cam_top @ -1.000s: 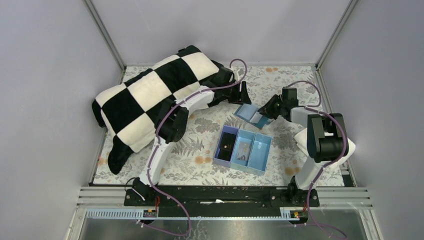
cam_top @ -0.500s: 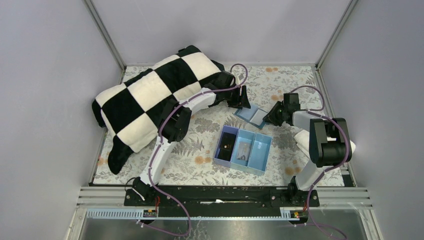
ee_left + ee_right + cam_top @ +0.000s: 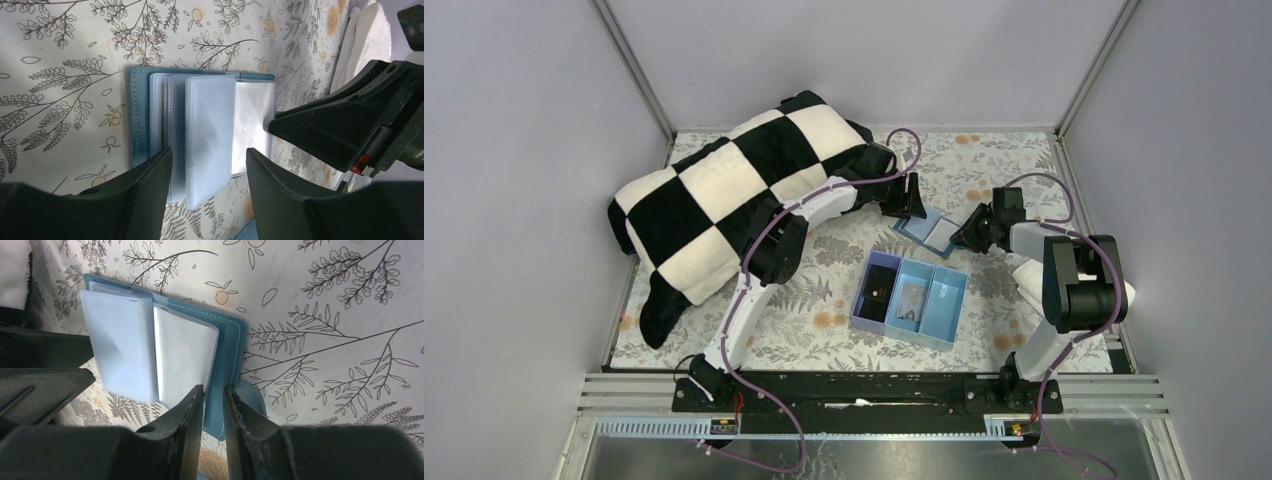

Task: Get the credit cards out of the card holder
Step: Remove the credit card from the card holder.

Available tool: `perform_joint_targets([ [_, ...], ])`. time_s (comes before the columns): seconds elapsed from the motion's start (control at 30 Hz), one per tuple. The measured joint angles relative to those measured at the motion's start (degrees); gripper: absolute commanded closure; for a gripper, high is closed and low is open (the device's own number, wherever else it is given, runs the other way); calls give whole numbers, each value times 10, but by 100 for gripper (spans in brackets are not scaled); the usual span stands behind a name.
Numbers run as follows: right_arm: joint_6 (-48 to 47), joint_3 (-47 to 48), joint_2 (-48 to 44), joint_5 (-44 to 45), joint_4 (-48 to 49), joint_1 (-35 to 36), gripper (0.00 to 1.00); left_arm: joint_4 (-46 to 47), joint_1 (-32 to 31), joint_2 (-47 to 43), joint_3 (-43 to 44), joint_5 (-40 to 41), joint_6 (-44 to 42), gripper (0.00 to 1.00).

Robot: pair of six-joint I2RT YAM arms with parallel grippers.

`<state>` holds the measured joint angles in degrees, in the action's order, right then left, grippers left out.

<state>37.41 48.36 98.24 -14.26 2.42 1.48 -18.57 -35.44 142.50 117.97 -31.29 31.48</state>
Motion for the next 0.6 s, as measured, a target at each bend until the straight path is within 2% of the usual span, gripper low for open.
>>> perform_joint_targets([
  [0.6,2,0,5,-6,12,-1,71,1,-21,0,0,-40,7,41],
])
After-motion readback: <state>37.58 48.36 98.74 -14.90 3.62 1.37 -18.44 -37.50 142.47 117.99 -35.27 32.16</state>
